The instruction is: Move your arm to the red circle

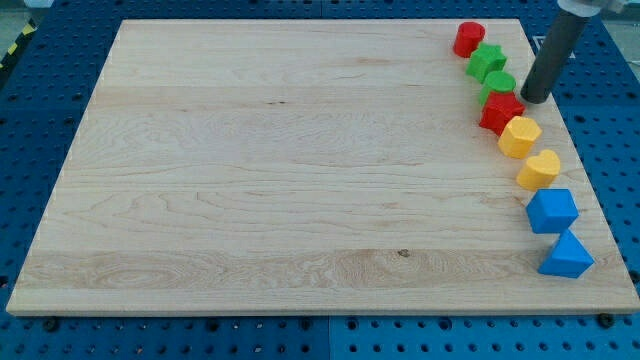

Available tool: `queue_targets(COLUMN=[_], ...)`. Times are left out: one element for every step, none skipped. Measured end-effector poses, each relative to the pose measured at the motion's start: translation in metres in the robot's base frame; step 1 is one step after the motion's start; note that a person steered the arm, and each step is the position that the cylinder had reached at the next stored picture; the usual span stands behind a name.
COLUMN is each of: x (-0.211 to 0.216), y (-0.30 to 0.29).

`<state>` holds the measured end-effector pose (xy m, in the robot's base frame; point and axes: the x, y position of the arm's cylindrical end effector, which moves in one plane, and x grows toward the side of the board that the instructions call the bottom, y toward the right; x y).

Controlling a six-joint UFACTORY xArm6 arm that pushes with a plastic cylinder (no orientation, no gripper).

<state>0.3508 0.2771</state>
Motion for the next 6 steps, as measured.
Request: queue_targets(x=[-0.037,-0.09,-0.138,-0.14,-0.14,-0.142], y=[0.018,0.021,0.021,0.021,0.02,-0.008])
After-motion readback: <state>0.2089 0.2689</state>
